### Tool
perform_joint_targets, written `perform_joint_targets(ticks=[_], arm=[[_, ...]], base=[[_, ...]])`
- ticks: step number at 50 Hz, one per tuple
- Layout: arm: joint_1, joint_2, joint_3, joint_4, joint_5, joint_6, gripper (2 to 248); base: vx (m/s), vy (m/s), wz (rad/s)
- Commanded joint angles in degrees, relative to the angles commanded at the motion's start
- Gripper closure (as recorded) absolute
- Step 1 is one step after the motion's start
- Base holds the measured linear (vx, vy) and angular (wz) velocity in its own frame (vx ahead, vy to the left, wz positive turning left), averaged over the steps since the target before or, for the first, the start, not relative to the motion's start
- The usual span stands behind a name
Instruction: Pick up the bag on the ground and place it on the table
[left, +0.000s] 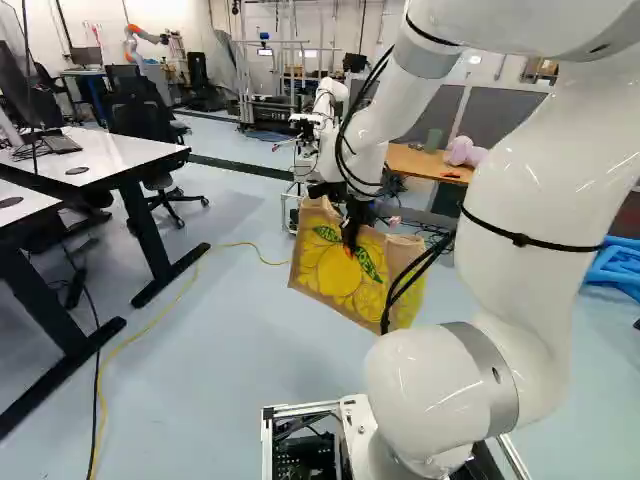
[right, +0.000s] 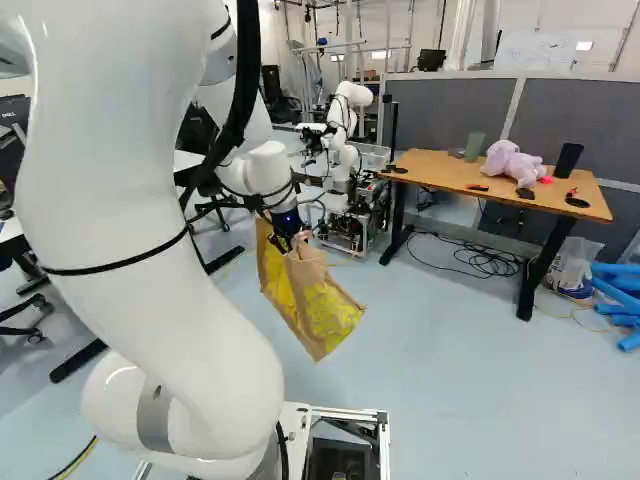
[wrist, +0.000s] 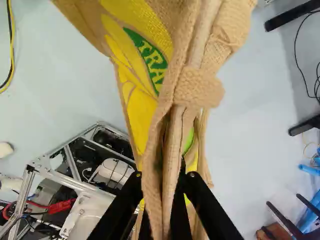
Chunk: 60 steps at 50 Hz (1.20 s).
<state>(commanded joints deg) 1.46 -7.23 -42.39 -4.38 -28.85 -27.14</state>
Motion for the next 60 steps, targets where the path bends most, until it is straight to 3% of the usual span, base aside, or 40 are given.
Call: perform_joint_targets(ticks=[60], arm=[[2.84, 7.05, -5.65, 0.08, -16.38, 0.00, 228]], base=[[0.000, 0.000, 0.000]])
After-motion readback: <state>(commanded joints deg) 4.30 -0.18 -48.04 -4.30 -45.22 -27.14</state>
